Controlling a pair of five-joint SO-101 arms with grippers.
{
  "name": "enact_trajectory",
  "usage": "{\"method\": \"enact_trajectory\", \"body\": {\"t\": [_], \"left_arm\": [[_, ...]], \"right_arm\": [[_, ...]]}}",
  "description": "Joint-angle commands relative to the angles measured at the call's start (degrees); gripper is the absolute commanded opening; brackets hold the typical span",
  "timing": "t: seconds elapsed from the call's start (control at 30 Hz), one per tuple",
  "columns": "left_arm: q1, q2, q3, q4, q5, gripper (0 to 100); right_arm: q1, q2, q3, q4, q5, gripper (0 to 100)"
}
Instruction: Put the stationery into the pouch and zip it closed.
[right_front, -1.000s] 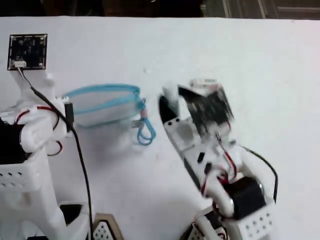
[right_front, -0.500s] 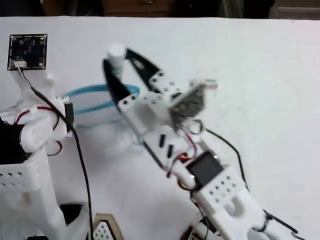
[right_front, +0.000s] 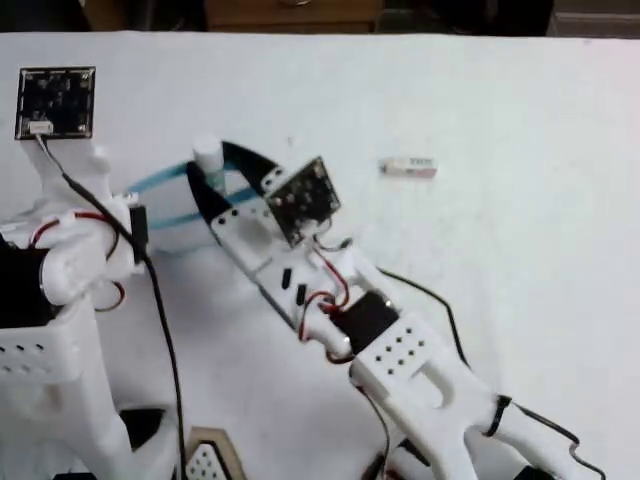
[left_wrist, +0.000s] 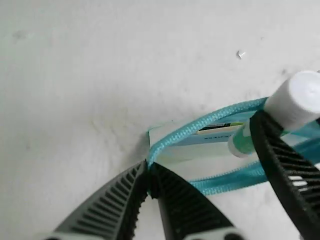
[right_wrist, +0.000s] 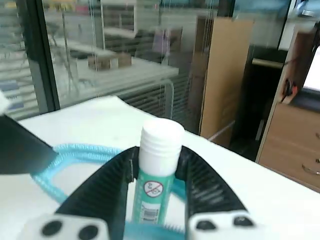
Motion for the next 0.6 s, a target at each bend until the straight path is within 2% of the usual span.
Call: {"method": "enact_trajectory", "body": {"t": [0.0, 0.07, 0.13, 0.23, 0.33, 0.4, 0.5, 0.57], "left_arm": [[0.1, -0.3, -0.3, -0.9, 0.0, 2], [0.1, -0.3, -0.3, -0.9, 0.0, 2], [0.1, -0.3, -0.3, -0.9, 0.0, 2], [0.1, -0.3, -0.3, -0.9, 0.0, 2], [0.1, -0.3, -0.3, -0.9, 0.0, 2], [0.1, -0.3, -0.3, -0.9, 0.0, 2], [0.1, -0.3, -0.3, -0.9, 0.0, 2], [0.1, -0.3, -0.3, -0.9, 0.0, 2]], "right_arm": [[0.1, -0.1, -1.1, 1.6, -0.4, 15.4], [0.0, -0.2, -4.1, 7.3, -3.1, 26.7], [0.4, -0.2, -8.8, 13.8, -7.7, 32.7], [0.7, -0.2, -16.2, 20.1, -12.1, 33.3], [2.0, 0.5, -22.2, 22.1, -13.6, 33.3], [5.5, 2.2, -25.4, 22.3, -13.6, 33.3], [15.5, 8.0, -31.1, 23.7, -14.1, 33.3], [23.3, 13.1, -35.7, 26.8, -20.5, 33.3]]}}
